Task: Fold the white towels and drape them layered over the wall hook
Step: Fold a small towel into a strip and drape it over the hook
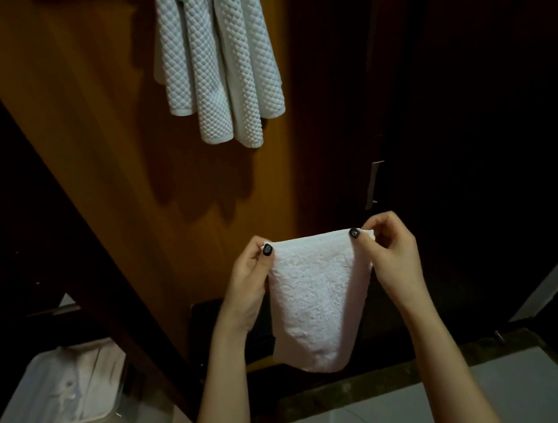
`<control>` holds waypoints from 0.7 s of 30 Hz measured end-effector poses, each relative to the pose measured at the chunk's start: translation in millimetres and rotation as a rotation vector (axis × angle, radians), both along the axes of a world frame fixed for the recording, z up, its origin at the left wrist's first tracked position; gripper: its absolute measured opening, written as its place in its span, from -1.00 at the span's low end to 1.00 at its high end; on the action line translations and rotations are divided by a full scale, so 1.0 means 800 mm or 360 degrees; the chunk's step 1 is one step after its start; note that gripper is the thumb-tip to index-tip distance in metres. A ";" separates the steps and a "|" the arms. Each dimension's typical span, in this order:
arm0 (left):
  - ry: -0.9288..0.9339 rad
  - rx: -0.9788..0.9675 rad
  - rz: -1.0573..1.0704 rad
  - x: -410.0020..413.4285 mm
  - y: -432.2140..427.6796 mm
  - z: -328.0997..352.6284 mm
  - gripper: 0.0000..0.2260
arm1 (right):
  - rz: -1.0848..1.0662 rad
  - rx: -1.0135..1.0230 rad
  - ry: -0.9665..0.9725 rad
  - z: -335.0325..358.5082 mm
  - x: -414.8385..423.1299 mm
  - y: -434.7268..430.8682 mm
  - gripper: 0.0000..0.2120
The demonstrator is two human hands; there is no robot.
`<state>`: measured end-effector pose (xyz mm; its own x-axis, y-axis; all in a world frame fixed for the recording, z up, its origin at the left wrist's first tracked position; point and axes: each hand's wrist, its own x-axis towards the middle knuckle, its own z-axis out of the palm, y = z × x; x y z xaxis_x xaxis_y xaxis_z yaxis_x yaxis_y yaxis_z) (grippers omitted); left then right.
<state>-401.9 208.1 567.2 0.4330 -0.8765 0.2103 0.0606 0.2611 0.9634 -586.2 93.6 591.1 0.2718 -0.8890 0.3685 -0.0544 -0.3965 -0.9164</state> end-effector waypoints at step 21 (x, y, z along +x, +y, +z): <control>0.0146 -0.0006 -0.0130 -0.013 -0.023 0.006 -0.82 | 0.0753 0.0186 0.0324 0.013 0.019 0.018 -0.96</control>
<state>-412.5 189.8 571.9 0.3779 -0.9088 0.1765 0.1696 0.2554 0.9518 -570.8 108.0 601.7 0.7092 -0.6836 0.1723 -0.0755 -0.3167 -0.9455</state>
